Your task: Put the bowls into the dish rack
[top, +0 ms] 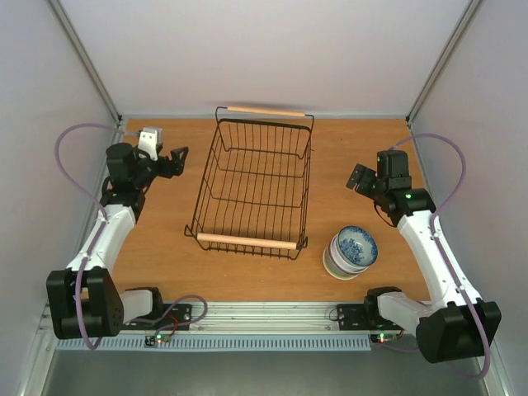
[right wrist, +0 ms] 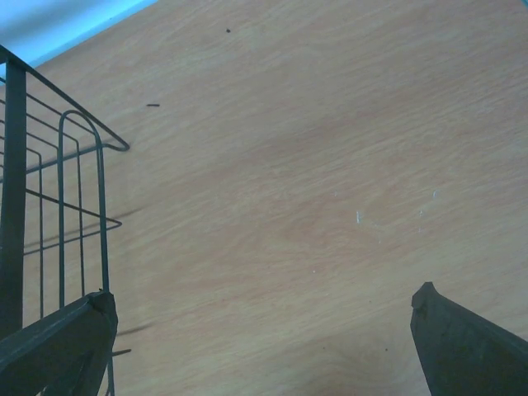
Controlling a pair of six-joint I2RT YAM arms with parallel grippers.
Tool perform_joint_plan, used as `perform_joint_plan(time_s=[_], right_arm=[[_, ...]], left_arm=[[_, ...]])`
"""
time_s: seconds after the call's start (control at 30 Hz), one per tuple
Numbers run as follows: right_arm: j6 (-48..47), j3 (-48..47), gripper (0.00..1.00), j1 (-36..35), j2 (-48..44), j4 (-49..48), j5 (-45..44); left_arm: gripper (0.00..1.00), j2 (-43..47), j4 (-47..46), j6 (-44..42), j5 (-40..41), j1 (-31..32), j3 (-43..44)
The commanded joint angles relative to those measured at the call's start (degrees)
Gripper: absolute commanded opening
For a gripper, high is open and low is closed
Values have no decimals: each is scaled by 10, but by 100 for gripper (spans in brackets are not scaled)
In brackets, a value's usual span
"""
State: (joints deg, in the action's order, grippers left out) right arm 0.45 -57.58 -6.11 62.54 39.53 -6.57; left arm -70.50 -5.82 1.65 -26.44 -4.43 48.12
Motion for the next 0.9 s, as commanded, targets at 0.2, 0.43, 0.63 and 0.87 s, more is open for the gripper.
perform_joint_plan(time_s=[0.2,0.43,0.63,0.87], right_arm=[[18,10,99,-1,-44,25,25],[15,18,99,-1,-71,41,31],[34,1,97,2,-58,129,26],[73,51,82,4,-122,169,129]], left_arm=[[90,41,-14,-16,-30,-1,-30],[91,51,-12,-31,-34,-1,-39],[91,50,22,-50,-72,-1,-27],[91,37,40,-53,-93,-1,-16]])
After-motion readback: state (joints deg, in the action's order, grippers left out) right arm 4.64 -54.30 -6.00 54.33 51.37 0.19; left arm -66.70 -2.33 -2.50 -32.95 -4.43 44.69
